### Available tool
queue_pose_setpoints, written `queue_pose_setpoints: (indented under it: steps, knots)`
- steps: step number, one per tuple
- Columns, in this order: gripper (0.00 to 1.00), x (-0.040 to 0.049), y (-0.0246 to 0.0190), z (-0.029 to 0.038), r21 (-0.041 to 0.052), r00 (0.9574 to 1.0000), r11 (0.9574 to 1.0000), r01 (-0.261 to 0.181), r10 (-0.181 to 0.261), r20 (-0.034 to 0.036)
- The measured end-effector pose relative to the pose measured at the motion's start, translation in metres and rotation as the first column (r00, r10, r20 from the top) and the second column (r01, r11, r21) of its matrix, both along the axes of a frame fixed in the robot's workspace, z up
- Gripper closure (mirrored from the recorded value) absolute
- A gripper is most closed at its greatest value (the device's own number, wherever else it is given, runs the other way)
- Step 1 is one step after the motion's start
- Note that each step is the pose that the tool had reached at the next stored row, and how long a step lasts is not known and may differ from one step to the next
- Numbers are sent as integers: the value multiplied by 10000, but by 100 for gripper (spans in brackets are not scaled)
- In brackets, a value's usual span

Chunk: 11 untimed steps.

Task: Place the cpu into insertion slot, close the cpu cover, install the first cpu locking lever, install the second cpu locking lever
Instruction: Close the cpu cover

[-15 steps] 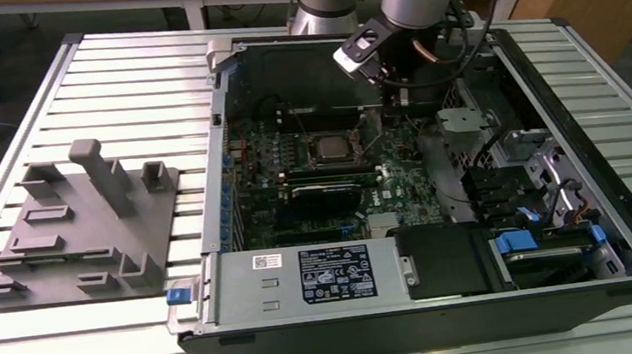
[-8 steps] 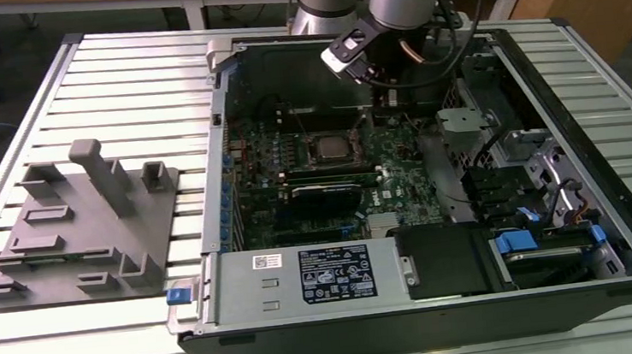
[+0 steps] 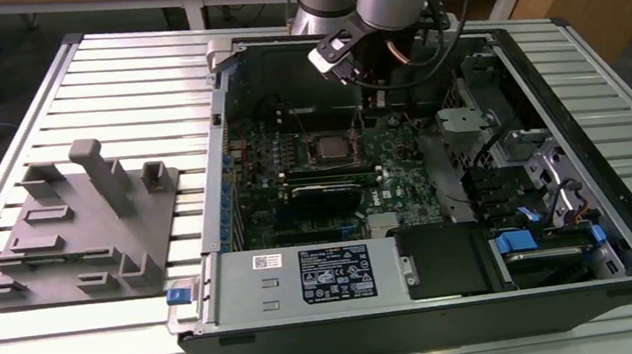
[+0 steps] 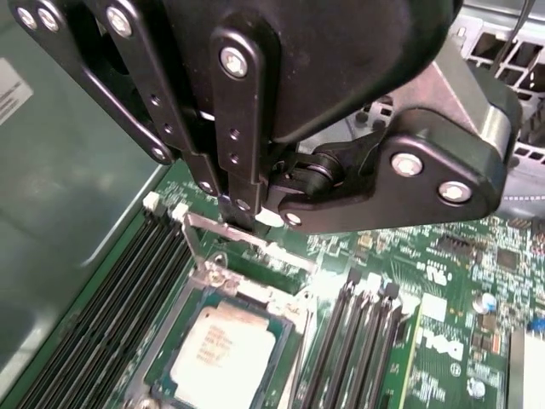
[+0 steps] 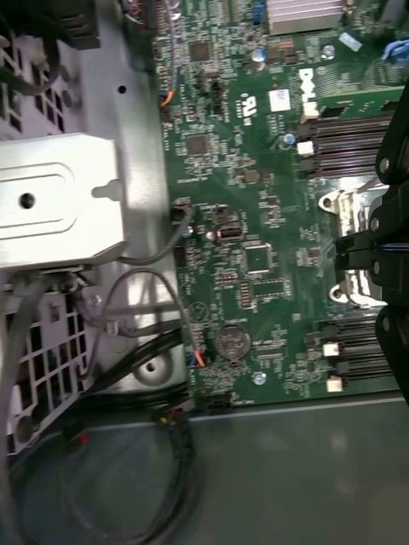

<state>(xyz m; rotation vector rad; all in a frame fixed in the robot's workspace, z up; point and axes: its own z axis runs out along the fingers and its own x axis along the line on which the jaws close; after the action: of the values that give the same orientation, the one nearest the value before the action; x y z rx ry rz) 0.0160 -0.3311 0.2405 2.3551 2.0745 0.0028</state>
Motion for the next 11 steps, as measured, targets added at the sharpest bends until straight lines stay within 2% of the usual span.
queue_pose_setpoints:
  steps: [11]
  knots:
    - [90,-233,0,-8,-2,9999,9999,162,-162,21]
